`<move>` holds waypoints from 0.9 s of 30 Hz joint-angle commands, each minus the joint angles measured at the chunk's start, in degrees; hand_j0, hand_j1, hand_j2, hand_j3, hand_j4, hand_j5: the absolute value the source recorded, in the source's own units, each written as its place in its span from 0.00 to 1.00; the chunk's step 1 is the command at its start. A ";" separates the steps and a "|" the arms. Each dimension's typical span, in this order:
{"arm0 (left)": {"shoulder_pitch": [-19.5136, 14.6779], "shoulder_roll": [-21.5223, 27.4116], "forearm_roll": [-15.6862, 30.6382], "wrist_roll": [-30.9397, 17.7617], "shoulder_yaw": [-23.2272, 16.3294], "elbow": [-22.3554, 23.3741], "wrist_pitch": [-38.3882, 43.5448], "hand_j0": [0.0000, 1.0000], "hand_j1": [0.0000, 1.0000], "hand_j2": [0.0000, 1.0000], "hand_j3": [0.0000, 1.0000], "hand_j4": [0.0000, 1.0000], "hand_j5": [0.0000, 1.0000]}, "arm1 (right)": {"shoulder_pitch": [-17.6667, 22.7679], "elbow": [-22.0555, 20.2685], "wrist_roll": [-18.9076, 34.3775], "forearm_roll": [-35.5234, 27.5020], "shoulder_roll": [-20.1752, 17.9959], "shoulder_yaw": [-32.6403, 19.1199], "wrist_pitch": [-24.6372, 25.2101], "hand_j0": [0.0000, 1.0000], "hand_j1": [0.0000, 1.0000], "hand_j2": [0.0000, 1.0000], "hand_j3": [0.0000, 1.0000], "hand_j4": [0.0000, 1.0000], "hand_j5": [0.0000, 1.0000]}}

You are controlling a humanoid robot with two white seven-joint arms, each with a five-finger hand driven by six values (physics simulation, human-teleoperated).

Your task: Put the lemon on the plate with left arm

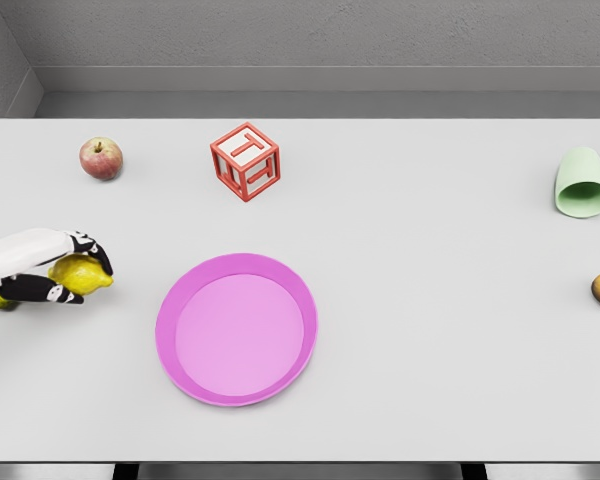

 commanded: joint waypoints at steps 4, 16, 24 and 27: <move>-0.44 0.08 0.27 0.03 0.01 -0.98 0.05 0.52 0.52 0.52 0.52 0.52 0.52 | 0.00 -0.01 0.01 -0.02 0.00 -0.04 0.00 1.00 1.00 1.00 1.00 1.00 1.00; -0.53 0.00 0.36 0.03 0.80 -2.74 -0.22 0.50 0.50 0.50 0.50 0.50 0.50 | 0.00 -0.01 0.01 -0.02 0.00 0.05 0.00 1.00 1.00 1.00 1.00 1.00 1.00; -0.62 -0.18 0.36 0.03 0.98 -2.74 -0.57 0.50 0.50 0.50 0.50 0.50 0.50 | 0.00 -0.01 0.01 -0.02 0.00 -0.04 0.00 1.00 1.00 1.00 1.00 1.00 1.00; -1.32 -0.27 0.27 0.03 0.98 -2.82 -2.24 0.49 0.49 0.49 0.49 0.49 0.49 | 0.00 -0.01 0.01 -0.02 0.00 0.05 0.00 1.00 1.00 1.00 1.00 1.00 1.00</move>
